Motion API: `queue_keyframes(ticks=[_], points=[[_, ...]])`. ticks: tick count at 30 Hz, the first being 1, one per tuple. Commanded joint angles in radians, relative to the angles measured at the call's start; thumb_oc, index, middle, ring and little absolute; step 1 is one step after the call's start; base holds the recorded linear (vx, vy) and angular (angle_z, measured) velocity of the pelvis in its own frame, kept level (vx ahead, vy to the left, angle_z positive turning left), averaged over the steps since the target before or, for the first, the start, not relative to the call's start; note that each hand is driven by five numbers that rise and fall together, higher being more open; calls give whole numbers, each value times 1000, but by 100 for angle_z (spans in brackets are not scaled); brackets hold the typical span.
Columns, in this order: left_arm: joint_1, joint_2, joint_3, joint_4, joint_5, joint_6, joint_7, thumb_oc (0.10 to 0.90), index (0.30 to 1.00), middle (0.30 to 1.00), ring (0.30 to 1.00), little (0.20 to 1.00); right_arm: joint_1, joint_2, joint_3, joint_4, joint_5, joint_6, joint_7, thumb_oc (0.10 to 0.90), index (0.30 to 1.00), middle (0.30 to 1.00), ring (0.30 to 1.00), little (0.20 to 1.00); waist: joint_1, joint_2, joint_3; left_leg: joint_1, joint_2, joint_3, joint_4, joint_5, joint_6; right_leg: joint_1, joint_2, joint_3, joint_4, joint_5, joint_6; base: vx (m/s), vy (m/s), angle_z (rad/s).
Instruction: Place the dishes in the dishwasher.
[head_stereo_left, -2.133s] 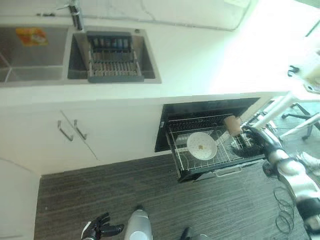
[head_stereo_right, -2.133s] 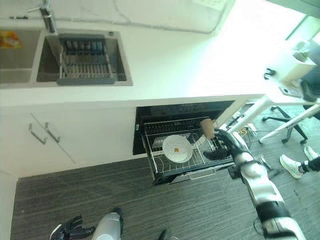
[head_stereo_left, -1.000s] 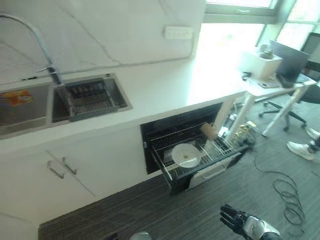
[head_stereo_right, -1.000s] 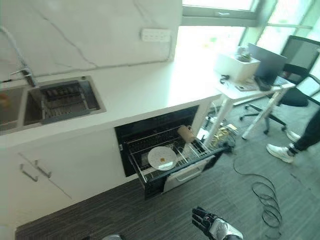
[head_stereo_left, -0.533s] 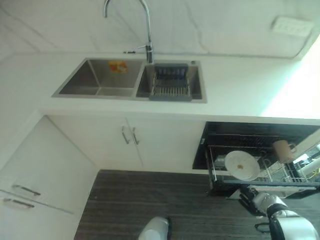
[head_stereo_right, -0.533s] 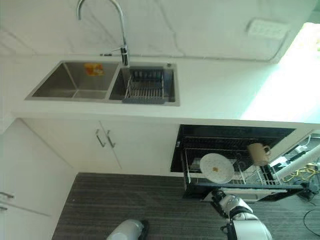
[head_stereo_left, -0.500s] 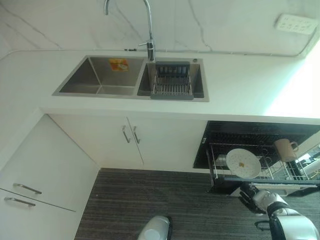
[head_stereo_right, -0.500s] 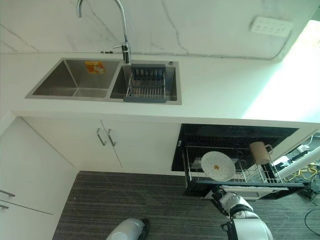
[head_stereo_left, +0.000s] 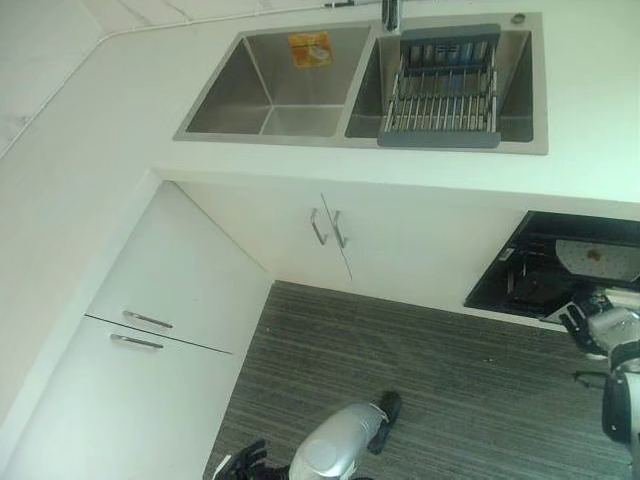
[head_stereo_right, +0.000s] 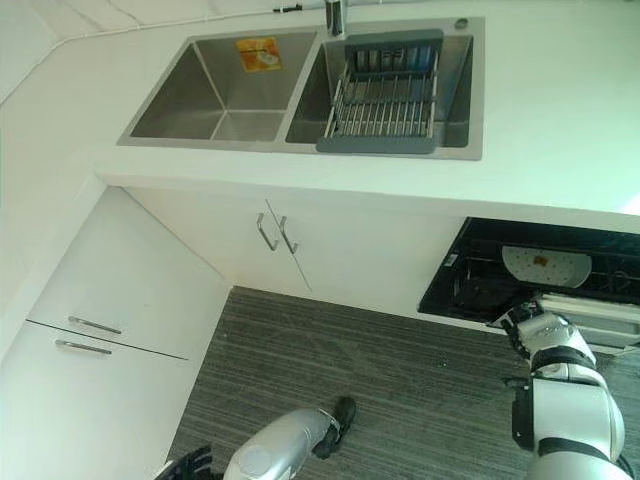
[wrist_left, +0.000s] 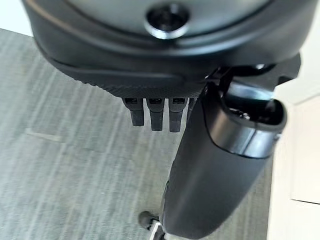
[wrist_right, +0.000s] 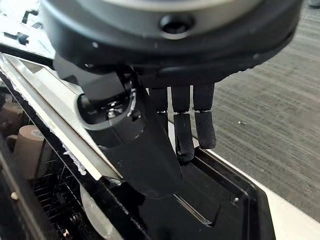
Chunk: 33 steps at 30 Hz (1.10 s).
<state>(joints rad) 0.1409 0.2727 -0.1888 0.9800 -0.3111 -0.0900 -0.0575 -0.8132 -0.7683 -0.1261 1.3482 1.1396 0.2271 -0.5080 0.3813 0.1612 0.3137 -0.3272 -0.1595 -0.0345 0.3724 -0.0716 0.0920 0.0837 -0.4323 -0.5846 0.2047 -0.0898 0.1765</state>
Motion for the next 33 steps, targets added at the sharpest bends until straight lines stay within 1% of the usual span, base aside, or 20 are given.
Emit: queue_keyframes(ticks=[1,3,4,7,9,11,13,16,19,21,22,23,24,26,28,29,30,31,32,33], points=[[10,91,-32,17,-47,-11,-12,800,900,900,900,900,-258,-109,110,-130,-47,-136,118,400,300,300,300,300,30,12,-51,53,134,-85,-72,-50,-169,-68,-22,67,95,-28,15,56,42,0],[14,96,-27,15,-55,-15,-18,800,900,900,900,900,-325,-141,136,-135,-50,-179,117,400,300,300,300,300,35,21,-41,34,128,-86,-72,-41,-168,-80,-26,72,95,-26,18,24,20,1],[26,107,-12,19,-63,-21,-26,800,900,900,900,900,-406,-180,170,-137,-57,-239,121,400,300,300,300,300,46,29,-29,9,118,-87,-72,-28,-166,-93,-31,74,95,-23,22,4,-1,7],[42,116,10,30,-64,-29,-41,800,900,900,900,900,-469,-206,209,-152,-66,-273,139,400,300,300,300,300,53,36,-22,-11,111,-87,-72,-20,-165,-104,-35,74,95,-21,27,2,-1,13],[46,116,17,33,-66,-31,-48,800,900,900,900,900,-493,-209,228,-152,-61,-294,153,400,300,300,300,300,53,38,-21,-18,109,-84,-72,-19,-164,-109,-36,74,95,-21,28,-3,11,9],[51,120,27,36,-66,-35,-59,800,900,900,900,900,-520,-208,247,-172,-66,-359,192,400,300,300,300,300,52,39,-18,-23,110,-80,-72,-20,-164,-113,-37,74,95,-20,30,0,0,0],[51,117,37,35,-59,-47,-68,800,900,900,900,900,-520,-187,253,-208,-112,-394,233,400,300,300,300,300,50,36,-18,-23,111,-73,-72,-24,-165,-111,-40,73,95,-19,32,12,6,-2],[43,119,41,23,-67,-45,-76,800,900,900,900,900,-503,-179,250,-217,-146,-369,285,400,300,300,300,300,46,30,-25,-16,113,-67,-72,-29,-164,-104,-43,72,95,-16,34,19,3,-1],[46,122,38,8,-61,-66,-96,800,900,900,900,900,-428,-159,222,-218,-198,-332,410,400,300,300,300,300,32,12,-31,-3,133,-46,-72,-35,-167,-98,-37,79,95,-16,32,8,-2,-4],[45,118,44,7,-63,-72,-97,800,900,900,900,900,-391,-146,209,-231,-184,-315,443,463,394,394,394,394,28,5,-31,0,139,-42,-72,-37,-168,-97,-33,83,95,-15,32,-13,-39,-12],[43,118,57,8,-78,-85,-98,800,900,900,900,900,-312,-110,182,-267,-187,-303,505,764,846,846,846,846,22,-12,-28,3,149,-37,-72,-39,-168,-94,-28,86,95,-12,32,-30,-122,-11],[37,118,72,13,-81,-91,-103,800,900,900,900,900,-236,-66,165,-315,-191,-299,544,800,900,900,900,900,15,-26,-23,7,159,-31,-72,-40,-167,-91,-25,86,95,-7,32,-33,-133,-10],[37,119,78,14,-81,-93,-106,800,900,900,900,900,-205,-48,157,-337,-199,-298,555,800,900,900,900,900,13,-32,-22,9,163,-29,-72,-41,-166,-90,-23,86,95,-5,31,-30,-122,-15],[26,115,107,21,-88,-105,-110,800,900,900,900,900,31,88,144,-518,-278,-323,592,800,900,900,900,900,-26,-61,-14,29,192,-3,-72,-45,-161,-91,-8,99,95,4,26,-35,-109,-22],[23,107,114,17,-97,-114,-102,800,900,900,900,900,159,165,144,-612,-294,-337,607,800,900,900,900,900,-53,-79,-11,43,211,16,-72,-51,-158,-95,3,116,95,7,23,-81,-77,-32],[21,97,119,9,-113,-125,-98,800,900,900,900,900,259,223,152,-697,-343,-362,628,800,900,900,900,900,-82,-90,-10,37,221,34,-72,-33,-146,-112,8,121,95,28,10,-136,-76,-45],[17,91,123,10,-115,-134,-96,800,900,900,900,900,323,265,165,-752,-345,-371,624,800,900,900,900,900,-102,-103,-11,43,234,49,-72,-37,-145,-120,16,135,95,27,9,-134,-86,-44],[14,85,125,12,-118,-140,-95,800,900,900,900,900,379,307,174,-791,-373,-388,621,800,900,900,900,900,-119,-112,-13,48,243,61,-72,-40,-145,-125,24,151,95,26,9,-49,-144,-46],[15,80,132,9,-85,-150,-69,800,900,900,900,900,444,339,181,-823,-420,-414,612,800,900,900,900,900,-139,-124,-21,57,255,78,-72,-46,-144,-130,35,171,95,23,8,-47,-139,-52],[18,77,132,9,-58,-155,-51,800,900,900,900,900,495,355,183,-850,-410,-418,614,800,900,900,900,900,-153,-132,-28,64,266,92,-72,-50,-145,-134,42,182,95,20,10,-50,-146,-50]])
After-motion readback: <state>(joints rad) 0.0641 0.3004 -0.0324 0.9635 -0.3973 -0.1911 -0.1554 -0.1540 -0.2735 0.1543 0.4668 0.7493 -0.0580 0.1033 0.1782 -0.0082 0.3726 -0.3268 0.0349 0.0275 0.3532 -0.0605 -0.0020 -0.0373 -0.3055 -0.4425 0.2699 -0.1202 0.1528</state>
